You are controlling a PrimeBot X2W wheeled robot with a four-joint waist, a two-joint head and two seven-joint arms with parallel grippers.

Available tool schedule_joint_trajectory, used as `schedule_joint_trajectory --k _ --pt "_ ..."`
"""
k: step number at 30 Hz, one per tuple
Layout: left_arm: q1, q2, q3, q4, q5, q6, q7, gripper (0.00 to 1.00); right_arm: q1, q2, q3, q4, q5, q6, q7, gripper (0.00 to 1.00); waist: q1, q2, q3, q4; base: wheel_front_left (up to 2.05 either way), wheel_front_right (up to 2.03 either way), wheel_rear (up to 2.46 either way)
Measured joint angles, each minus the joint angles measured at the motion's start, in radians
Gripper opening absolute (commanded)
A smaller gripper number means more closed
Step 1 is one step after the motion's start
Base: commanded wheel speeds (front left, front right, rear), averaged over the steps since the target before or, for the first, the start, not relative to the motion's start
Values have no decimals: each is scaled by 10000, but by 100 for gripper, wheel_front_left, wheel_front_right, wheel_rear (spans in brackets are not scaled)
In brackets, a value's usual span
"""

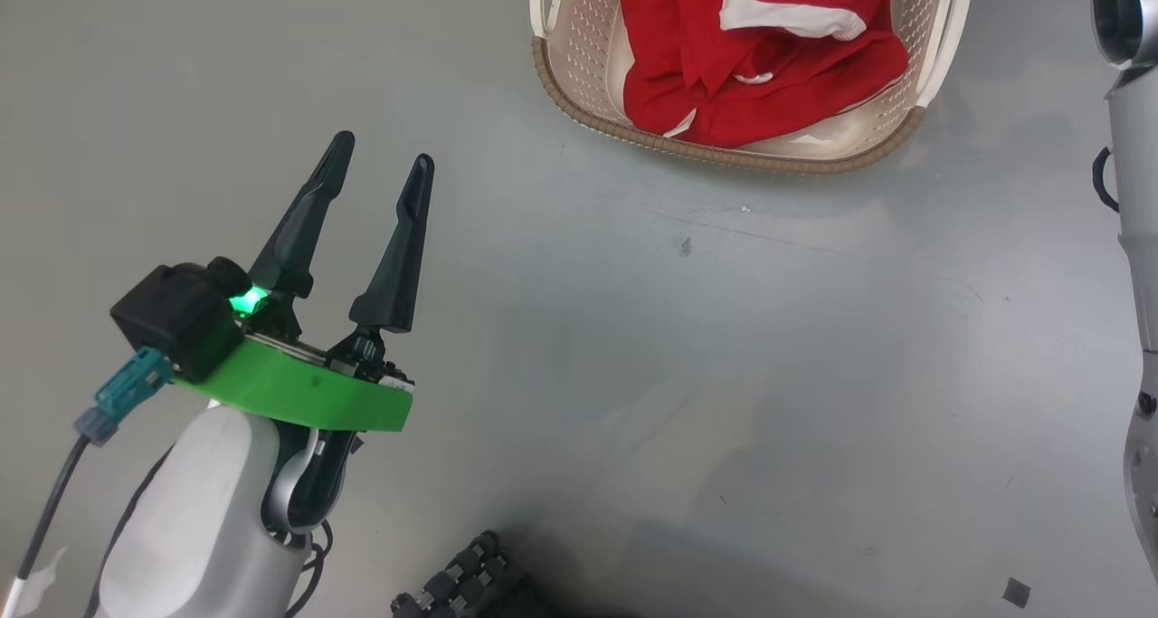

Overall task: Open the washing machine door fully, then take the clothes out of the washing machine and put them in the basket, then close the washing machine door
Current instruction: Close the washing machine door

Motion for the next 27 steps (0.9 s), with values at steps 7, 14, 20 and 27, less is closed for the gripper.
schedule_joint_trajectory --k 7,14,20,27 --pt "-98 -50 -58 148 -59 0 0 100 -136 2 -98 280 2 -75 -188 0 0 0 12 96 0 0 0" --pt "-145 -77 -35 336 -59 0 0 100 -95 -8 -130 788 79 -75 -366 0 0 0 -252 99 0 0 0" --pt "-173 -104 52 495 -50 0 0 100 613 -148 -236 1078 291 -33 -616 0 0 0 -739 48 0 0 0" --pt "-102 150 320 742 155 0 0 100 1942 -12 -215 1292 550 259 -706 0 0 0 -1455 -146 0 0 0"
